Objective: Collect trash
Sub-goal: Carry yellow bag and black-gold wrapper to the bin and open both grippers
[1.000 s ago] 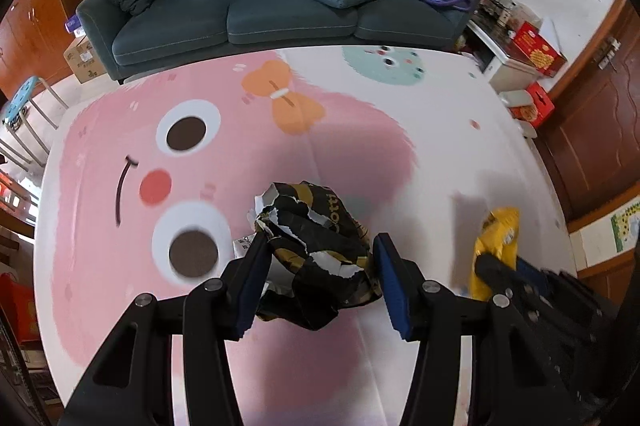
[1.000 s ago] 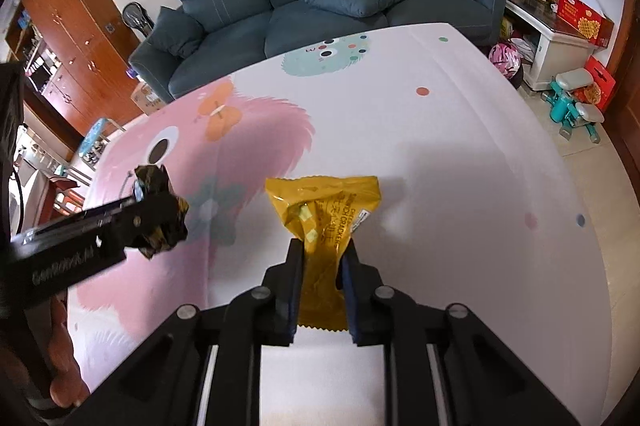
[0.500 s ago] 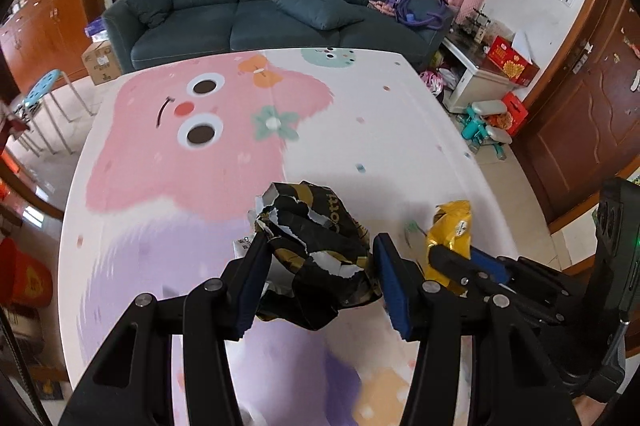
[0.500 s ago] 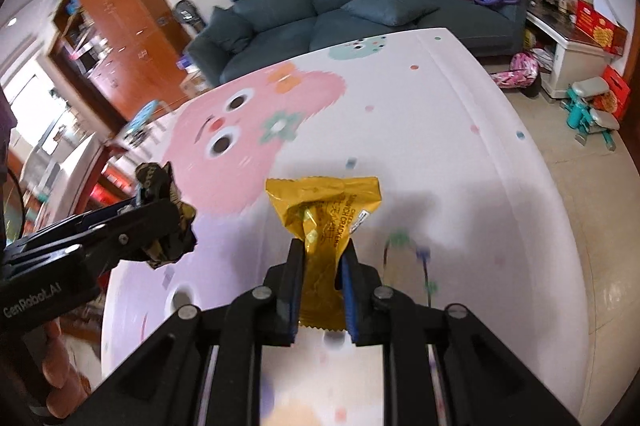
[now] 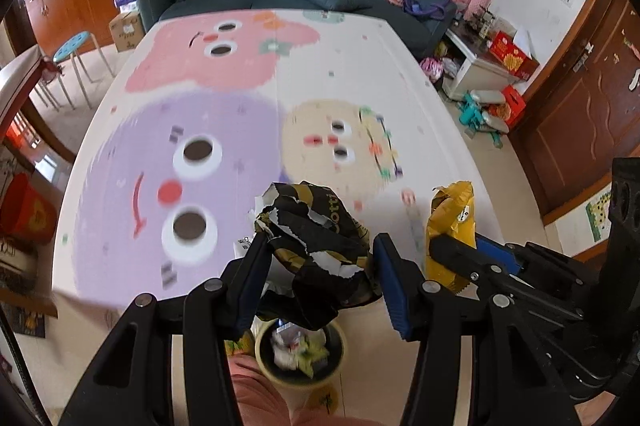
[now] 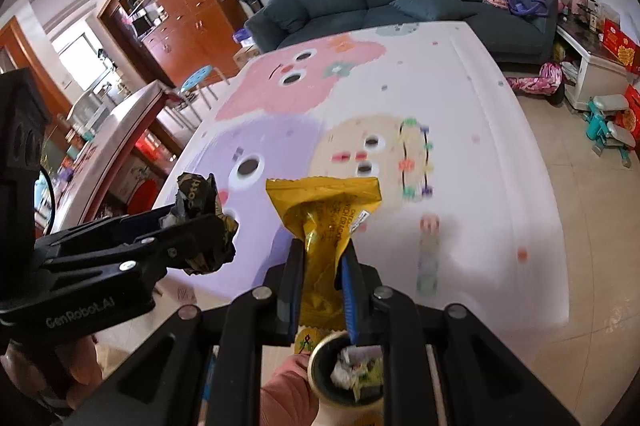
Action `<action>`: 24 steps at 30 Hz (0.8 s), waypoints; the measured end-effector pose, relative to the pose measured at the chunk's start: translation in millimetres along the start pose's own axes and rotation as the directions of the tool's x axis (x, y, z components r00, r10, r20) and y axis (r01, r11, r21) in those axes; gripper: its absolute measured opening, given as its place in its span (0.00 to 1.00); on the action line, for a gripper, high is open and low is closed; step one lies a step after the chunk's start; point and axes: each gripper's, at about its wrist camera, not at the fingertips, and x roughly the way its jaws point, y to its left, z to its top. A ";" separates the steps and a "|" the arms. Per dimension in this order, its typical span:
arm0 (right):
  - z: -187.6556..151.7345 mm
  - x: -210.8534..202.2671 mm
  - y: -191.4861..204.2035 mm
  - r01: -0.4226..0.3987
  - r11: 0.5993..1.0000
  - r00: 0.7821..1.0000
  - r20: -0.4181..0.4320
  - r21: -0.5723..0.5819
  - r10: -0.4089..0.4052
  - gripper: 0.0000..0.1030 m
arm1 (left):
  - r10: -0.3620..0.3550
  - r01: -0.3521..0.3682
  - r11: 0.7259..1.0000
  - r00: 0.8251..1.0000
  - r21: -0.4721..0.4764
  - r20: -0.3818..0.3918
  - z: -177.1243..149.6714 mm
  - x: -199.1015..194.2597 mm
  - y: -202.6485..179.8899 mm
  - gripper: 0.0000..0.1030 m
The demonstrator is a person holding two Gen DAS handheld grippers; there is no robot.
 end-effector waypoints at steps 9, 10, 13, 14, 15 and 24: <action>-74.7 -12.8 10.9 -0.007 1.000 0.997 -0.070 0.027 0.009 0.16 | 0.032 -0.029 0.999 0.997 0.036 -0.072 -55.4 -5.9 2.7 0.49; -81.7 -9.6 10.3 -0.004 0.999 0.997 -0.083 0.037 0.007 0.16 | 0.030 -0.027 0.999 0.996 0.037 -0.082 -63.0 -3.1 4.5 0.49; -102.8 2.9 6.4 0.017 0.997 0.993 -0.115 0.070 -0.009 0.16 | 0.018 -0.014 0.999 0.994 0.033 -0.108 -74.6 8.9 9.2 0.49; -110.1 9.1 4.5 0.025 0.996 0.992 -0.127 0.084 -0.014 0.16 | 0.013 -0.009 0.999 0.993 0.033 -0.120 -81.1 14.2 11.1 0.49; -117.1 14.5 2.8 0.030 0.994 0.990 -0.138 0.101 -0.015 0.16 | 0.009 -0.005 0.999 0.992 0.032 -0.129 -88.3 19.4 12.9 0.49; -182.7 91.0 -13.9 0.084 0.978 0.969 -0.246 0.190 -0.036 0.17 | -0.021 0.032 0.998 0.973 0.045 -0.232 -154.0 93.7 34.6 0.50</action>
